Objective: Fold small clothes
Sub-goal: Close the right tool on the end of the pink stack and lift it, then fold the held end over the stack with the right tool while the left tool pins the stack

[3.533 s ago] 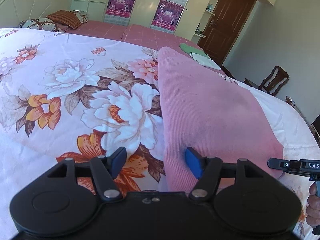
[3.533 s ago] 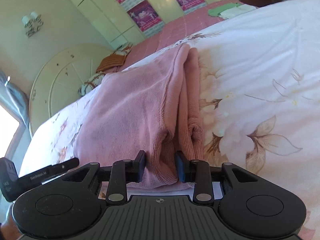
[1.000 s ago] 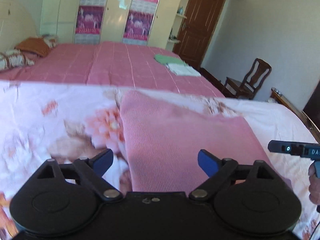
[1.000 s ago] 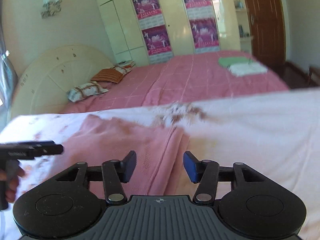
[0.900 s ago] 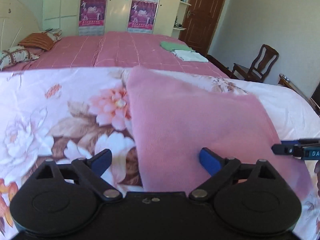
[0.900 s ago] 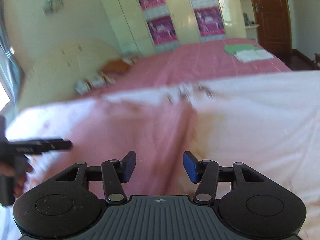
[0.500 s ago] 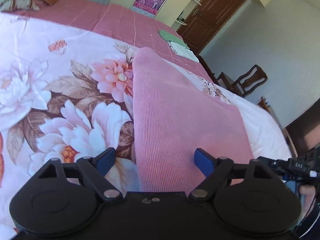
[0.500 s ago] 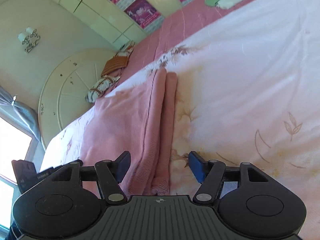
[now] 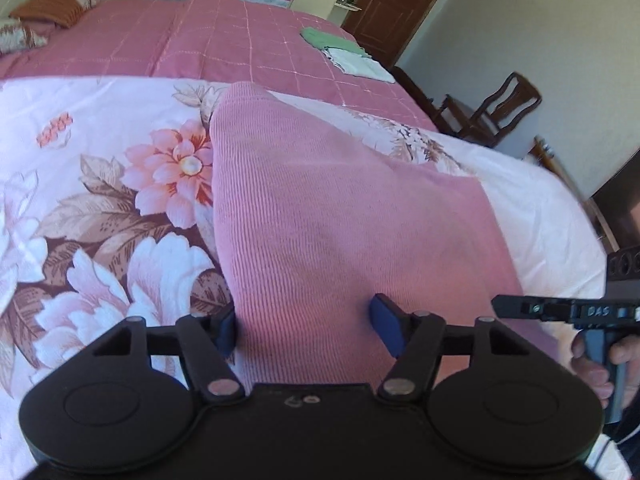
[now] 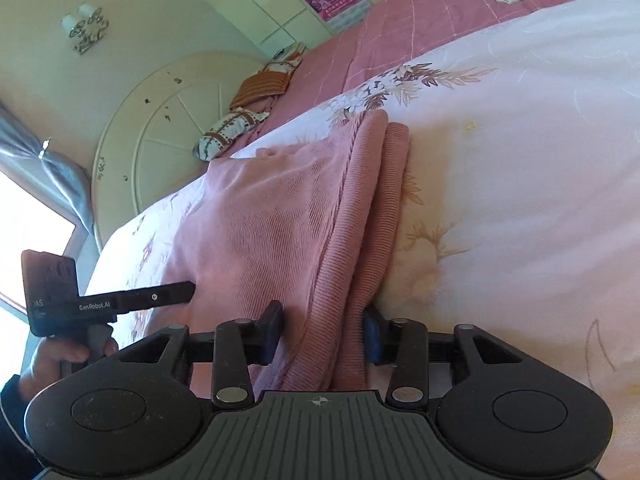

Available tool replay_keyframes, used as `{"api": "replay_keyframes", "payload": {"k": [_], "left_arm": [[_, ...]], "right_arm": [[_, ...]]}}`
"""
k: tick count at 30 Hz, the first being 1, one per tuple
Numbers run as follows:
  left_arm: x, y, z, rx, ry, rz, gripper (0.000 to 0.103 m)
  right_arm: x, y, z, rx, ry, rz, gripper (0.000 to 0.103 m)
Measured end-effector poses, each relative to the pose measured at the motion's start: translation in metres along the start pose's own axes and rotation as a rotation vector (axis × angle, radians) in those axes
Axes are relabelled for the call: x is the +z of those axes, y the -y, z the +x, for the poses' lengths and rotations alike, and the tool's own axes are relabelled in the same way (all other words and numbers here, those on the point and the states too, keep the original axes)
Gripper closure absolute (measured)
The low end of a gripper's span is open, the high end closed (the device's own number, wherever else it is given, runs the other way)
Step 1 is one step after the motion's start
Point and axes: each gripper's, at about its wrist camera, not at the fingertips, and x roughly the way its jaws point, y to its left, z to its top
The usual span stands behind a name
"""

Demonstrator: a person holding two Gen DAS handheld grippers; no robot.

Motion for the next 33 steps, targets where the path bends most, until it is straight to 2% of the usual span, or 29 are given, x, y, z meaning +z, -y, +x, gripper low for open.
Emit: {"api": "replay_keyframes", "payload": {"k": [2,5,6,7,9,12,17,24,29,33], "left_arm": [[0.001,0.013,0.001,0.054,0.015,0.032,0.039],[0.002,0.03,0.001,0.121,0.035,0.091,0.049],[0.003,0.035,-0.001,0.142,0.04,0.116,0.056],[0.003,0.041,-0.002,0.162,0.046,0.134,0.061],[0.003,0.052,-0.007,0.205,0.06,0.179,0.065],[0.002,0.066,-0.015,0.238,0.083,0.221,0.069],[-0.002,0.086,-0.029,0.248,0.129,0.297,0.07],[-0.015,0.099,-0.047,0.195,0.174,0.338,0.07],[-0.025,0.083,-0.071,0.149,0.21,0.33,0.07],[-0.036,0.058,-0.104,0.154,0.231,0.336,0.07]], "right_arm": [[-0.001,0.001,0.003,0.005,0.008,0.015,0.062],[0.004,-0.009,0.014,-0.024,0.007,0.015,0.061],[0.004,-0.013,0.017,-0.043,0.007,0.003,0.061],[0.004,-0.019,0.019,-0.069,0.008,-0.016,0.066],[0.002,-0.035,0.022,-0.141,0.012,-0.112,0.082],[-0.006,-0.061,0.017,-0.218,0.048,-0.238,0.085],[-0.015,-0.083,0.006,-0.239,0.092,-0.297,0.085],[-0.029,-0.106,-0.007,-0.308,0.125,-0.37,0.085],[-0.043,-0.127,-0.015,-0.341,0.155,-0.377,0.085],[-0.056,-0.162,-0.006,-0.354,0.163,-0.404,0.085]]}}
